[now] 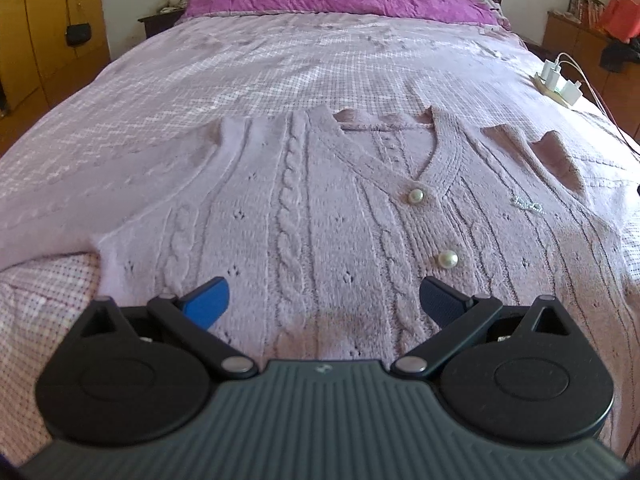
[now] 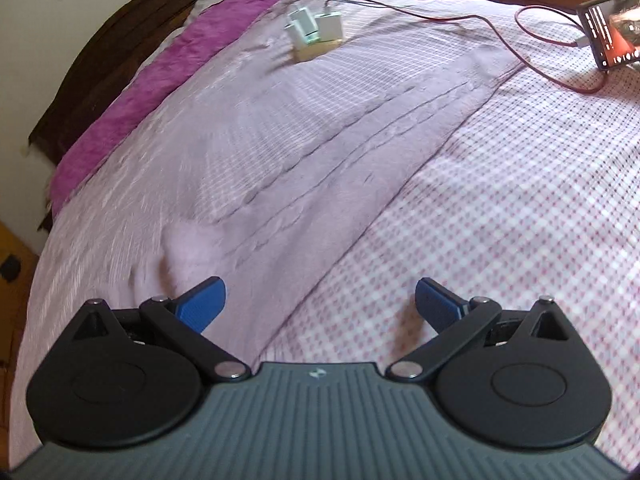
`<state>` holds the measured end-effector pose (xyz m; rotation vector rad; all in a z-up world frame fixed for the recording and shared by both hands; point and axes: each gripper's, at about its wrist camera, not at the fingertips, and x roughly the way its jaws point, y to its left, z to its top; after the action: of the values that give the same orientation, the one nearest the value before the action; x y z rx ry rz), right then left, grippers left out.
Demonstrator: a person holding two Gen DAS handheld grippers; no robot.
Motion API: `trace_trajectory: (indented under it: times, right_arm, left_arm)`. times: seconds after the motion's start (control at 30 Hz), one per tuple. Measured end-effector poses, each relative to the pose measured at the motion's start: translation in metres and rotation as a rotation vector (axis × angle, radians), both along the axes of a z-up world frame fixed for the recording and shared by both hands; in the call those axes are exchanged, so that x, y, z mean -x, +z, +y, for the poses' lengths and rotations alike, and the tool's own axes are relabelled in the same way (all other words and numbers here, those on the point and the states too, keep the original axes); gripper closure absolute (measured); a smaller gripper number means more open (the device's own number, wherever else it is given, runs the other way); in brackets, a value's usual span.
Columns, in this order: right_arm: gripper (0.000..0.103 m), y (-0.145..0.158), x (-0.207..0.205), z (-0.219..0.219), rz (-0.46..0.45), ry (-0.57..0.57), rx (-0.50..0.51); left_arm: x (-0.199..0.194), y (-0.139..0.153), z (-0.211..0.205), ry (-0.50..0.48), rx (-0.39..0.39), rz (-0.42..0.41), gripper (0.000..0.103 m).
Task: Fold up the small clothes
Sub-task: 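Move the right gripper to the cardigan sleeve cuff and close on it, then lift the held sleeve with the right gripper and carry it across the body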
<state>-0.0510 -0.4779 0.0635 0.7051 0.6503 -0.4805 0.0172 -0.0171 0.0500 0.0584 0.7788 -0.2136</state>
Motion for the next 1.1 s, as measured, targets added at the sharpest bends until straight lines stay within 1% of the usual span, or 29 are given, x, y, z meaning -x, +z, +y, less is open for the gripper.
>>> trace_trajectory:
  times: [0.07,0.27,0.4,0.73,0.8,0.83,0.87,0.9,0.93,0.97,1.03,1.1]
  right_arm:
    - [0.0,0.0,-0.007,-0.012,0.004,-0.022,0.006]
    - [0.0,-0.014,-0.025,-0.049,-0.007,-0.104,-0.028]
    - [0.0,-0.025,-0.04,-0.067,-0.033,-0.11,-0.033]
    - [0.001,-0.044,-0.059,-0.09,-0.221,-0.146,-0.047]
    - [0.015,-0.044,-0.06,-0.091,-0.234,-0.158,-0.033]
    - [0.03,-0.044,-0.06,-0.09,-0.225,-0.168,-0.017]
    - [0.04,-0.044,-0.06,-0.09,-0.212,-0.175,-0.001]
    - [0.064,-0.044,-0.059,-0.09,-0.2,-0.182,0.013]
    - [0.079,-0.044,-0.058,-0.09,-0.191,-0.191,0.017]
    - [0.085,-0.044,-0.054,-0.091,-0.2,-0.196,0.008]
    - [0.088,-0.042,-0.045,-0.092,-0.243,-0.208,-0.012]
    - [0.088,-0.035,-0.035,-0.09,-0.278,-0.213,0.004]
  left_arm:
    - [0.0,-0.002,-0.001,0.0,-0.001,-0.002,0.0]
    - [0.003,-0.003,0.001,0.025,0.0,0.009,0.0]
    - [0.005,-0.002,0.001,0.038,-0.022,0.002,0.0]
    - [0.008,-0.005,-0.007,0.049,-0.037,0.028,0.0]
    - [0.009,-0.005,-0.008,0.053,-0.039,0.029,0.0]
    - [0.01,-0.004,-0.009,0.053,-0.039,0.028,0.0]
    - [0.01,-0.004,-0.01,0.053,-0.04,0.028,0.0]
    - [0.01,-0.003,-0.01,0.053,-0.041,0.027,0.0]
    - [0.01,-0.003,-0.011,0.053,-0.043,0.025,0.0]
    - [0.011,-0.001,-0.011,0.051,-0.045,0.023,0.0]
    - [0.013,0.001,-0.012,0.048,-0.047,0.013,0.0]
    - [0.013,0.002,-0.011,0.049,-0.049,0.008,0.0]
